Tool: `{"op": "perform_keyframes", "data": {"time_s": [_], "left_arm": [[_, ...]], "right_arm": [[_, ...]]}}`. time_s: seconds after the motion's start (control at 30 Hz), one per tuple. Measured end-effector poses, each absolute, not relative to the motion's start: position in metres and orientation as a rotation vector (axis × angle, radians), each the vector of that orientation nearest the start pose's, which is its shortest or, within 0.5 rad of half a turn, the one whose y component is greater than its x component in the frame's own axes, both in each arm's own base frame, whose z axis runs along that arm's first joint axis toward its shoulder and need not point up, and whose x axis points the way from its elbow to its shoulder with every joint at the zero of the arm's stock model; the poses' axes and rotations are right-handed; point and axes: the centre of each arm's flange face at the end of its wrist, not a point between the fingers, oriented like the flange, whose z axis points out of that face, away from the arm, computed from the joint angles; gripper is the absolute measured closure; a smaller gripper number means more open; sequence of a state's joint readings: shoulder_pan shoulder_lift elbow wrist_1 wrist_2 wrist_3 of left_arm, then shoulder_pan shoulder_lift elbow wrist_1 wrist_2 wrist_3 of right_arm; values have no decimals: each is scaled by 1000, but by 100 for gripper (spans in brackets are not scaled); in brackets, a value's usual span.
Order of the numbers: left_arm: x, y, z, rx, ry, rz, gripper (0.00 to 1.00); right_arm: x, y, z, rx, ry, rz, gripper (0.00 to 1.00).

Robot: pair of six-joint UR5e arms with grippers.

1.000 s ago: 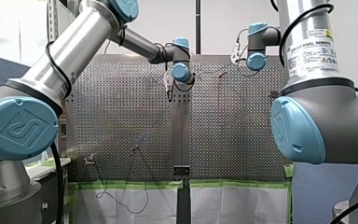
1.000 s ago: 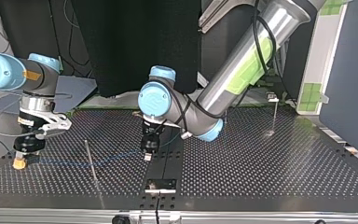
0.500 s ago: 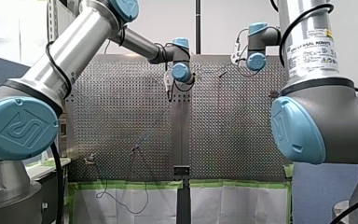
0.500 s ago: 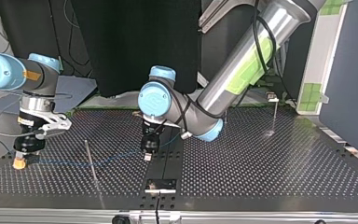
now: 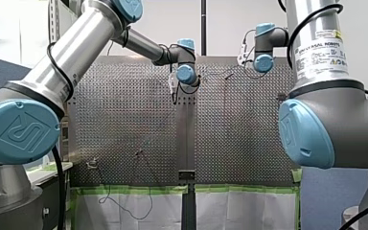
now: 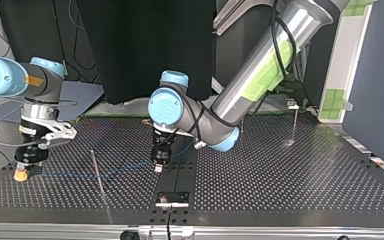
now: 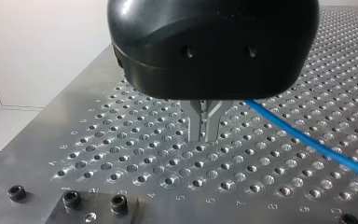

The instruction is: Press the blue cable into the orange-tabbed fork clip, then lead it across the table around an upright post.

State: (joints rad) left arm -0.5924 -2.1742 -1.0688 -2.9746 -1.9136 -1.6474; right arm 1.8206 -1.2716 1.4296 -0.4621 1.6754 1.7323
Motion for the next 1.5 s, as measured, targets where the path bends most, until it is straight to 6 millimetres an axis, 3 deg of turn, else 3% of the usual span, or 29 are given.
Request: {"op": "perform_keyframes", "data": {"time_s": [0.8,1.5], "left_arm": [[551,-491,379,114,1511,-279,100],[551,-491,380,114,1511,-279,100]], "right_arm": [[276,-587,441,999,-1056,1610,100],[260,-595,438,988,-1067,1582,100]]}}
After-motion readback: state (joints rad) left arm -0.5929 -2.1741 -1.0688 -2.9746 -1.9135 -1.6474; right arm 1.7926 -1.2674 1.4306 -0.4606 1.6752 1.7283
